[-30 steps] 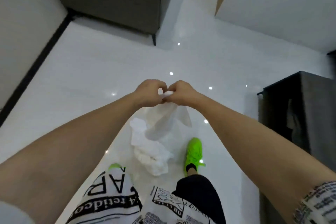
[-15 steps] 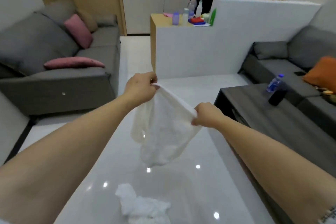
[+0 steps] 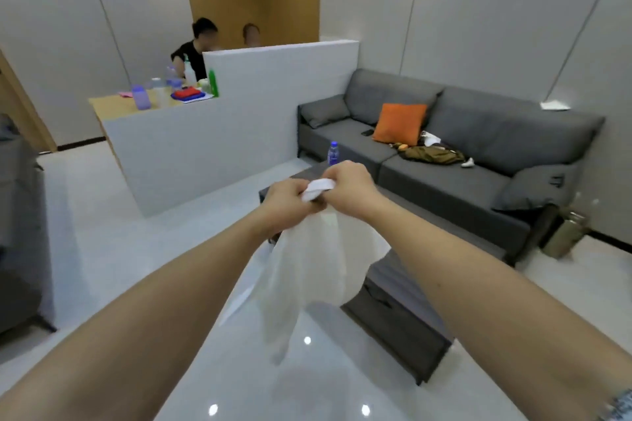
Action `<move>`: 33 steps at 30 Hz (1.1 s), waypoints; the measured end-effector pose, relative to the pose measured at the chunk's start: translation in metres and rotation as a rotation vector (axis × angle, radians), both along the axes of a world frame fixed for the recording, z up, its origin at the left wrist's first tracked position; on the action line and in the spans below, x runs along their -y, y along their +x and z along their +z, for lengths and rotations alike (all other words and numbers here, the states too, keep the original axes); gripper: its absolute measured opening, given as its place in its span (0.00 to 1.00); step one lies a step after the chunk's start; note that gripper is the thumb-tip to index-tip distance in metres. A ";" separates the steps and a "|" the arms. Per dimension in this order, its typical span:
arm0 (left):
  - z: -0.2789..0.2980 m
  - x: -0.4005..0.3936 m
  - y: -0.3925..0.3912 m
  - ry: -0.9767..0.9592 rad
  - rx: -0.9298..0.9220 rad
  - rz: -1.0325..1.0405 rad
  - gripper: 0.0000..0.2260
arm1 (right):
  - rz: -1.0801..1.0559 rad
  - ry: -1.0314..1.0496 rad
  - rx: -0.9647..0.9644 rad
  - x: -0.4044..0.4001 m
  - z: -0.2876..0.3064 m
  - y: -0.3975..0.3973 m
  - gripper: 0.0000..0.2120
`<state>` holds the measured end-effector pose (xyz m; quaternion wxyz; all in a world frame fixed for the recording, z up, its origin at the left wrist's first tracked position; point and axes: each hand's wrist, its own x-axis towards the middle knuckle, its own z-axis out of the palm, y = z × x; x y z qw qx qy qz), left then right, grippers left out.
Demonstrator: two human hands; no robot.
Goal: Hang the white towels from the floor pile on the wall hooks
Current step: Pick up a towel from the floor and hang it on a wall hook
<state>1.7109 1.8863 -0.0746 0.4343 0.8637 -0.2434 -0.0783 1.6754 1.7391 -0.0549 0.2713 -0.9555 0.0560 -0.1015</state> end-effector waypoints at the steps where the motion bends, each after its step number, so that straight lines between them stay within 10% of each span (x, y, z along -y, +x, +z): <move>1: 0.002 0.021 -0.005 -0.024 -0.015 0.003 0.02 | -0.064 -0.014 -0.009 0.027 -0.001 -0.014 0.03; 12: -0.018 0.271 -0.050 -0.035 -0.058 -0.405 0.10 | -0.552 0.323 0.174 0.235 -0.022 -0.124 0.04; 16: -0.031 0.384 -0.070 -0.075 -0.041 -0.510 0.08 | -0.601 -0.056 0.057 0.314 -0.022 -0.141 0.06; 22: -0.017 0.536 -0.023 -0.173 -0.098 -0.474 0.10 | -0.780 -0.081 -0.215 0.480 -0.028 -0.162 0.05; 28: 0.012 0.643 -0.004 -0.056 -0.071 -0.796 0.10 | -0.810 0.154 0.164 0.575 0.022 -0.112 0.08; 33: 0.022 0.692 0.017 -0.167 -0.069 -0.651 0.07 | -0.779 0.206 0.296 0.631 0.022 -0.076 0.17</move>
